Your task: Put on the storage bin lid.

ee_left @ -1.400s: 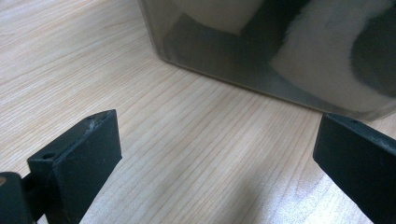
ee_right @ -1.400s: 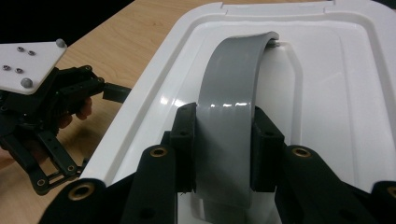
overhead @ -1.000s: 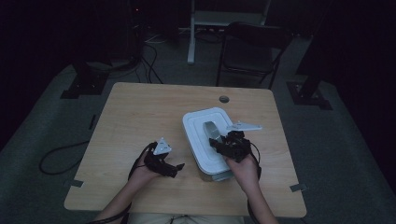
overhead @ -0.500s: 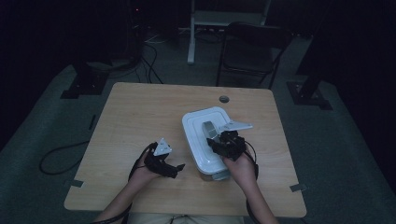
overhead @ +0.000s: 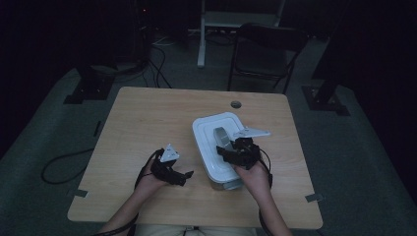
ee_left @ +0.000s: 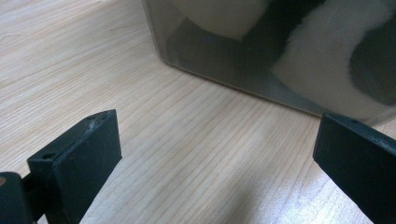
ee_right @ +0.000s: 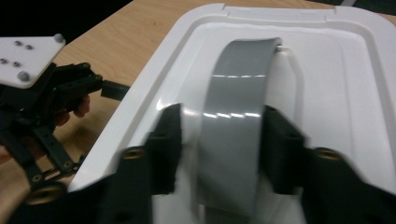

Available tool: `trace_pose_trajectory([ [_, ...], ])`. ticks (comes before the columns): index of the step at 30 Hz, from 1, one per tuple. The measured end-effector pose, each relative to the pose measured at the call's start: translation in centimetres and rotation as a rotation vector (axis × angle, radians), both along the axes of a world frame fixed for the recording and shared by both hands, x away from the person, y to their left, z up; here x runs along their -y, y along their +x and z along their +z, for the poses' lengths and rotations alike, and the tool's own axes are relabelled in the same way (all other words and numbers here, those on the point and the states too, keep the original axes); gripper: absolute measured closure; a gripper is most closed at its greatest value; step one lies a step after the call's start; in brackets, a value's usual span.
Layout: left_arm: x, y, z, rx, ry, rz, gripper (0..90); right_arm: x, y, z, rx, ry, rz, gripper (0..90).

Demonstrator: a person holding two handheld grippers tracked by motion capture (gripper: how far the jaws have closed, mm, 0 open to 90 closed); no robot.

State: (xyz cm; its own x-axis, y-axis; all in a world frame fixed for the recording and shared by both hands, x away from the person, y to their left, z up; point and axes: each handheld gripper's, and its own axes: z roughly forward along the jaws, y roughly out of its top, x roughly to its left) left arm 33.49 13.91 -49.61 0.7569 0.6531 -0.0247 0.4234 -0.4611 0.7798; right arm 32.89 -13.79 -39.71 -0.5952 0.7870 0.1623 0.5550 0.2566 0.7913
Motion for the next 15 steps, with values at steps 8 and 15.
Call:
trace_pose_trajectory([
  [8, 0.3, 0.2, 0.1, 0.004, -0.002, -0.004, 1.7, 0.3, -0.4, 1.0, -0.004, 0.044, 0.023, 39.5],
  [15, 0.8, 0.3, 0.2, 0.006, -0.007, -0.007, 1.7, 2.1, -1.2, 2.5, 0.049, 0.065, -0.004, 27.0],
])
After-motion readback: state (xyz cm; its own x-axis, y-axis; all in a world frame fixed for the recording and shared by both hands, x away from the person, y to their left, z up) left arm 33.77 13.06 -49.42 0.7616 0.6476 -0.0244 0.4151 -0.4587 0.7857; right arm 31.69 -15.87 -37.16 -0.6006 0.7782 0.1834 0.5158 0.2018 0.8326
